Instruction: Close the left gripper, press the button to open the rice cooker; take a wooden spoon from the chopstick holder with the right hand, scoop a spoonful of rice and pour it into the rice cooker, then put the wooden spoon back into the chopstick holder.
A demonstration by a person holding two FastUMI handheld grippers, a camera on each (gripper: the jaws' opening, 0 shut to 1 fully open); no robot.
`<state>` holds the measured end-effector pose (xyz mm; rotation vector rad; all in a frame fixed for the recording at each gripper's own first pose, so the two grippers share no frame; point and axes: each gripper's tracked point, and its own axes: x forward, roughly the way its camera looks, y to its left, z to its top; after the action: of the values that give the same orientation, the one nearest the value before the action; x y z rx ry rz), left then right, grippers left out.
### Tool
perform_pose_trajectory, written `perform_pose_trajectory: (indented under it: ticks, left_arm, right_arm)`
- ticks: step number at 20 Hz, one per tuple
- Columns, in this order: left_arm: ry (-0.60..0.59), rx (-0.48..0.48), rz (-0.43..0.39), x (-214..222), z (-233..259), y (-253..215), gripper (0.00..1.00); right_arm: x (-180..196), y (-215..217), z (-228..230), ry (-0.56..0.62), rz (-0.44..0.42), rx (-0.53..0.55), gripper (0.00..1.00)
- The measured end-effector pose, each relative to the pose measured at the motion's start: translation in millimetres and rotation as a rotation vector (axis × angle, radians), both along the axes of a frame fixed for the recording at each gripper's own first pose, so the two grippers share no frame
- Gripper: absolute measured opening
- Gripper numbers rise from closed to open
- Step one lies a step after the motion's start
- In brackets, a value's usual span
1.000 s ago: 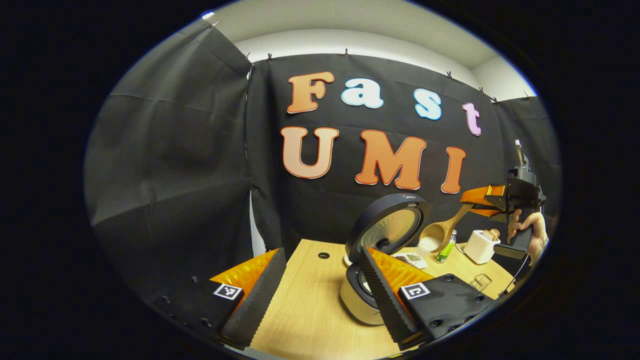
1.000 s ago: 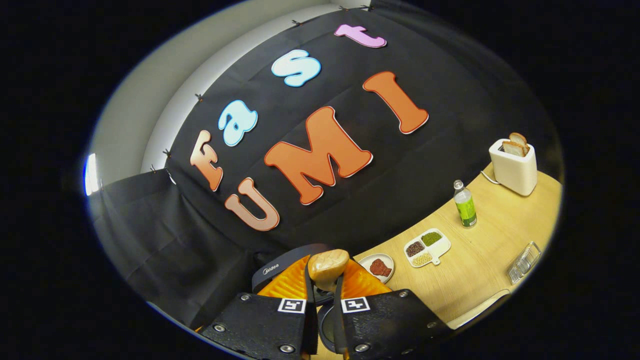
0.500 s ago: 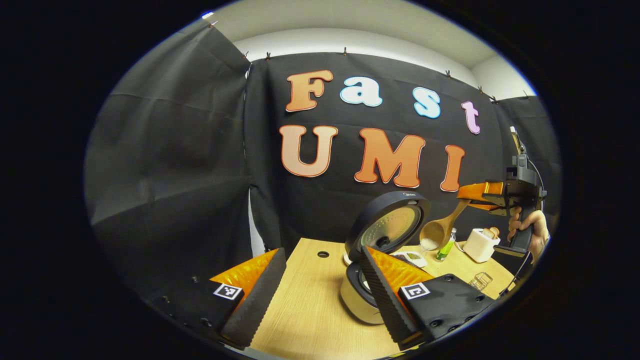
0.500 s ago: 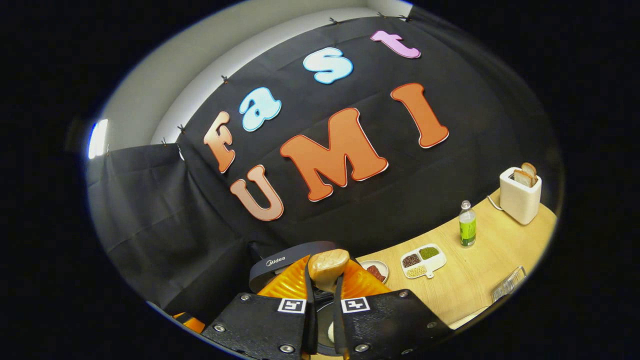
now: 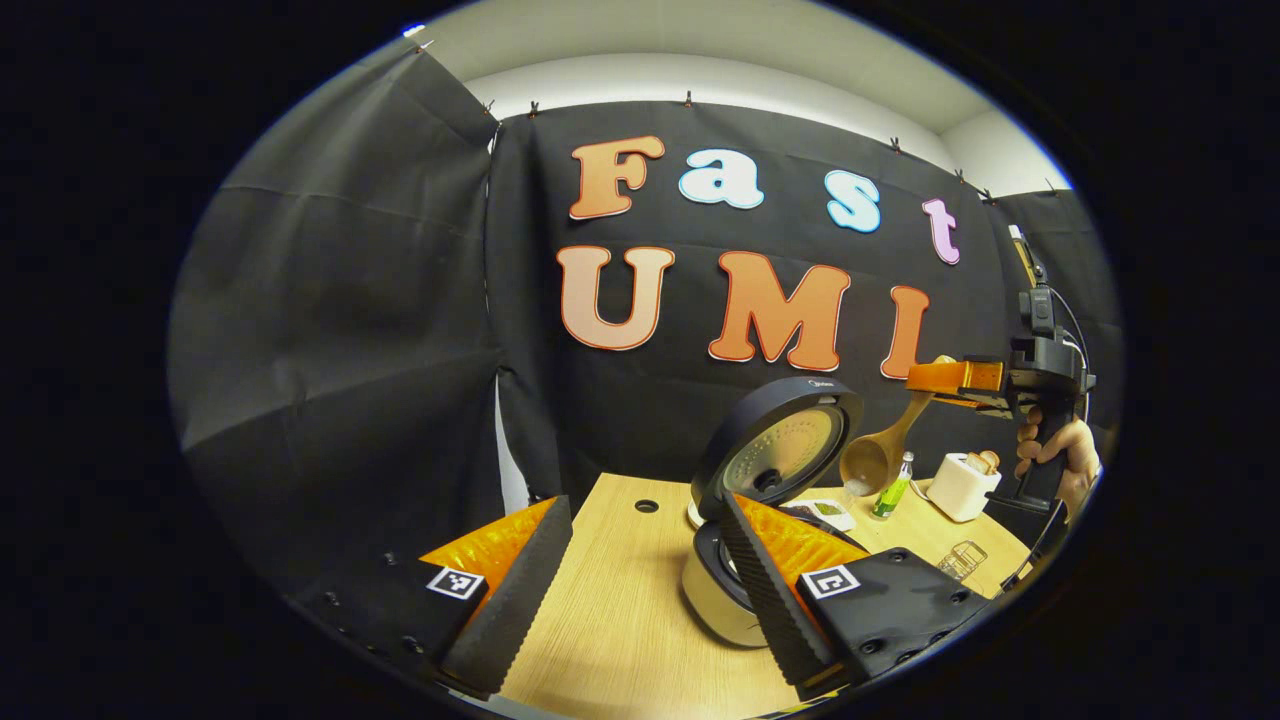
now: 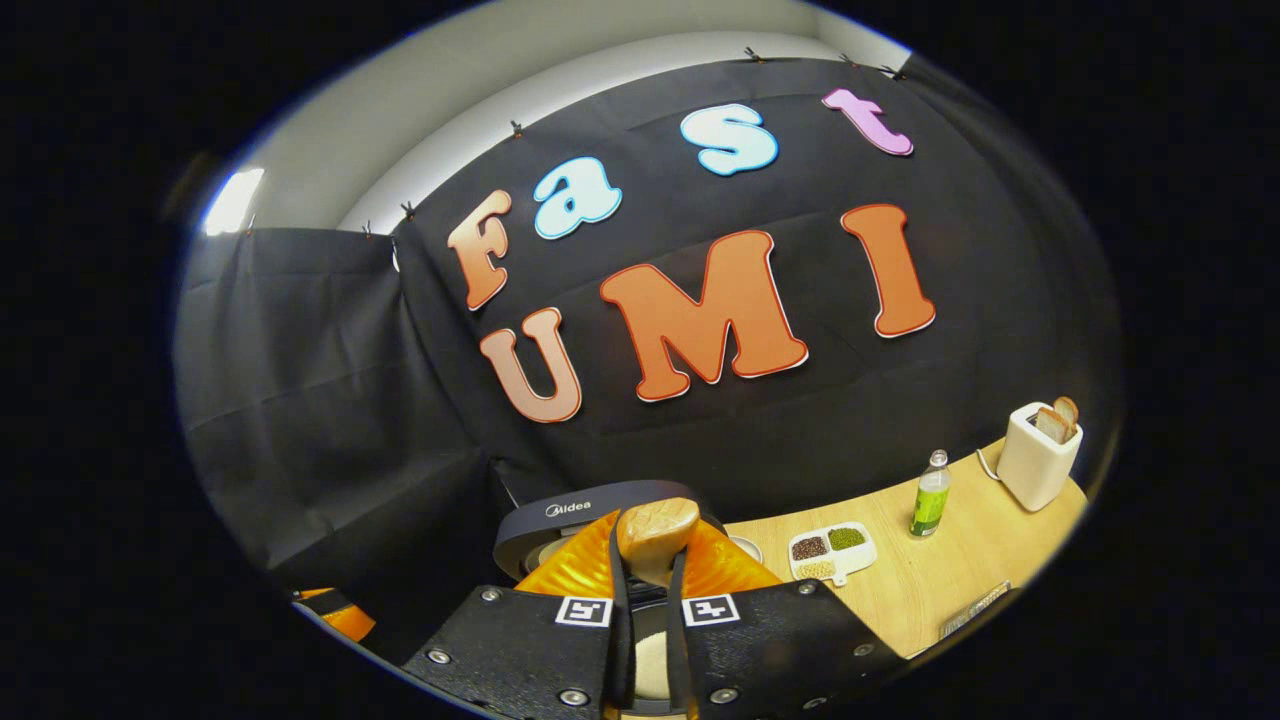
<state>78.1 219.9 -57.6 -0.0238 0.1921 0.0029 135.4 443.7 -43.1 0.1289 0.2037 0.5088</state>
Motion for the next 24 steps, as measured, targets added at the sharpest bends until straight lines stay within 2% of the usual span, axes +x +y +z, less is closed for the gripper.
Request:
perform_pose_trajectory:
  ticks: [5,10,16,20,24]
  left_arm:
    - [0.011,-0.004,0.005,0,-5,3,0.99]
    - [0.024,0.005,0.013,0,-8,4,0.98]
    - [0.02,0.024,0.006,-4,-2,-5,0.98]
    - [0.009,0.016,0.009,-9,3,-13,0.98]
    - [-0.003,0.01,0.003,-14,8,-26,0.98]
  right_arm:
    - [-3,5,-7,-0.031,0.027,-0.07,0.11]
    - [-7,8,-16,-0.02,0.052,-0.085,0.12]
    - [-14,11,-19,-0.087,0.083,-0.178,0.12]
    - [-19,0,-20,-0.069,0.09,-0.163,0.12]
    - [-19,-35,-9,-0.067,0.06,-0.136,0.11]
